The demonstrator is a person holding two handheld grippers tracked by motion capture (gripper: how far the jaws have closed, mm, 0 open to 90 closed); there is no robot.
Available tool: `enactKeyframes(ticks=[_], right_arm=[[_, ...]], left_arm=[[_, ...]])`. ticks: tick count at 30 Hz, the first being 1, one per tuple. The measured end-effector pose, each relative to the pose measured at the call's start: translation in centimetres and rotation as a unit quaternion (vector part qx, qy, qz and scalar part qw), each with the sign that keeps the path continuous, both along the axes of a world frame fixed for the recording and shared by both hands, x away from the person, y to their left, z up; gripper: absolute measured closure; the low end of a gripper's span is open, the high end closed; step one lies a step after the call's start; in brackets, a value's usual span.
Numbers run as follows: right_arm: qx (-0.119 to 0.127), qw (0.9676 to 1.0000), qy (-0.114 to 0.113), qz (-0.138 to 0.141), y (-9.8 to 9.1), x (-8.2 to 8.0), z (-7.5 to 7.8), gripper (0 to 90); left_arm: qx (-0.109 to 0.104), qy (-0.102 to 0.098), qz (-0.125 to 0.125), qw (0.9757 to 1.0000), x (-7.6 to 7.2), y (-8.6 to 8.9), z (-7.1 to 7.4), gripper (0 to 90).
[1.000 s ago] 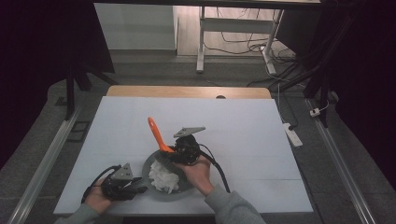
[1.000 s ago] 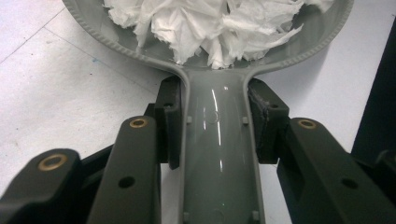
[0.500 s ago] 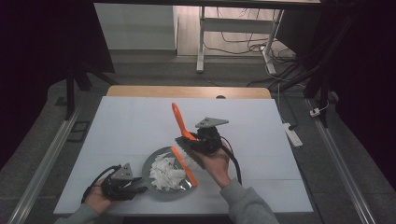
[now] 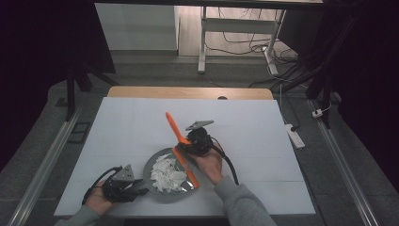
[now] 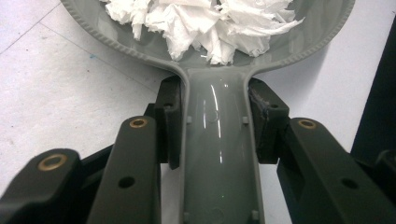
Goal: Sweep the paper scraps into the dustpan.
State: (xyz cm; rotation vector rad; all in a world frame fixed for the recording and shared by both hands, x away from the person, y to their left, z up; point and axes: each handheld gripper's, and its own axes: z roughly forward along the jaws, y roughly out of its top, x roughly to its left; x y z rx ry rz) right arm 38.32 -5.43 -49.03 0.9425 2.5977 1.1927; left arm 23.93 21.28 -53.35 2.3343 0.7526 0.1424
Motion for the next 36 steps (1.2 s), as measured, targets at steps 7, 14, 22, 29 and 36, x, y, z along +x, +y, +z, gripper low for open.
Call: enactKeyframes(ticks=[7, 14, 22, 29, 36], right_arm=[[0.09, 0.9943, 0.018, 0.054, 1.5, -2.3, 3.0, 70.4], [0.102, 0.9947, -0.016, 0.004, -2.1, -0.6, 5.5, 70.4], [0.109, 0.9937, -0.021, -0.015, -4.7, -0.6, 5.3, 70.4], [0.115, 0.9923, -0.035, -0.032, -7.5, -1.2, 5.5, 70.4], [0.111, 0.9916, -0.038, -0.054, -11.0, -1.8, 4.6, 70.4]], left_arm=[[0.002, 0.002, 0.001, 1.0, 0.0, 0.0, 0.0, 61.7], [0.002, 0.003, 0.001, 1.0, 0.0, 0.0, 0.0, 61.6], [0.0, -0.005, 0.004, 1.0, -0.1, -0.1, 0.1, 61.7], [-0.006, -0.008, 0.01, 0.9999, -0.2, 0.0, 0.1, 61.7], [-0.013, -0.02, 0.028, 0.9993, -0.2, 0.4, 0.1, 61.9]])
